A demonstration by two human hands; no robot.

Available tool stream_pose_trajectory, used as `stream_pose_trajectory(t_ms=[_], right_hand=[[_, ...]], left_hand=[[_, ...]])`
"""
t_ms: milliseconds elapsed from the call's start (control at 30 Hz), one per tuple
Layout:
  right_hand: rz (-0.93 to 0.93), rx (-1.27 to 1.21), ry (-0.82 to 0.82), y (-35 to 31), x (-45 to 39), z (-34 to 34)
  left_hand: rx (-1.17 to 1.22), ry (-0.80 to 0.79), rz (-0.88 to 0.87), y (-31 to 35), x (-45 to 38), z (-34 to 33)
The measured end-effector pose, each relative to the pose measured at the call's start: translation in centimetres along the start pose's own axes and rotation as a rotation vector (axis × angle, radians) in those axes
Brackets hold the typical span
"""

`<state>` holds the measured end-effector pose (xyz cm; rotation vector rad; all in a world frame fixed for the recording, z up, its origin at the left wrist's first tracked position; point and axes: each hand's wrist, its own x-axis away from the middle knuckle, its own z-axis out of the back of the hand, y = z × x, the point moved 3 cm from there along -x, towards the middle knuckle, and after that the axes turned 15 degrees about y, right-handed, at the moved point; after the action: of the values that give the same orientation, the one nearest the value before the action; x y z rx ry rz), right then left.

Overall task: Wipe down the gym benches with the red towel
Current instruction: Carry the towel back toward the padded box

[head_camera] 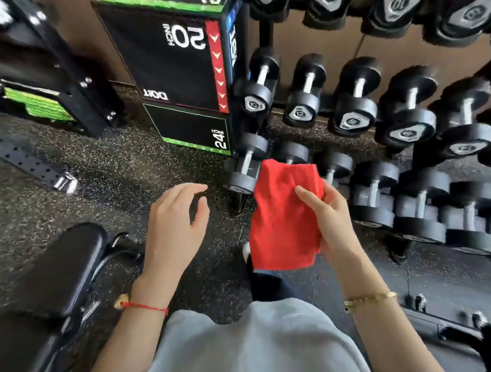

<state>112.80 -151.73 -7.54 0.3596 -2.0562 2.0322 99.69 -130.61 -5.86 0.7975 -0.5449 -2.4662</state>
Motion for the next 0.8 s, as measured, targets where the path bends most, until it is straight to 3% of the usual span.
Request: stream_pose_trajectory(t_ms=[467,800], right_hand=[[0.09,0.088,-0.297,-7.8,-18.3,-20.5],[0.099,0.147,-0.351,-8.4,-24.1,-35.1]], left_hand=[[-0.141,0.207,0.279,-6.0,-19.3,-1.3],[-0.144,0.291,0.263,-16.6,-29.5,-2.2]])
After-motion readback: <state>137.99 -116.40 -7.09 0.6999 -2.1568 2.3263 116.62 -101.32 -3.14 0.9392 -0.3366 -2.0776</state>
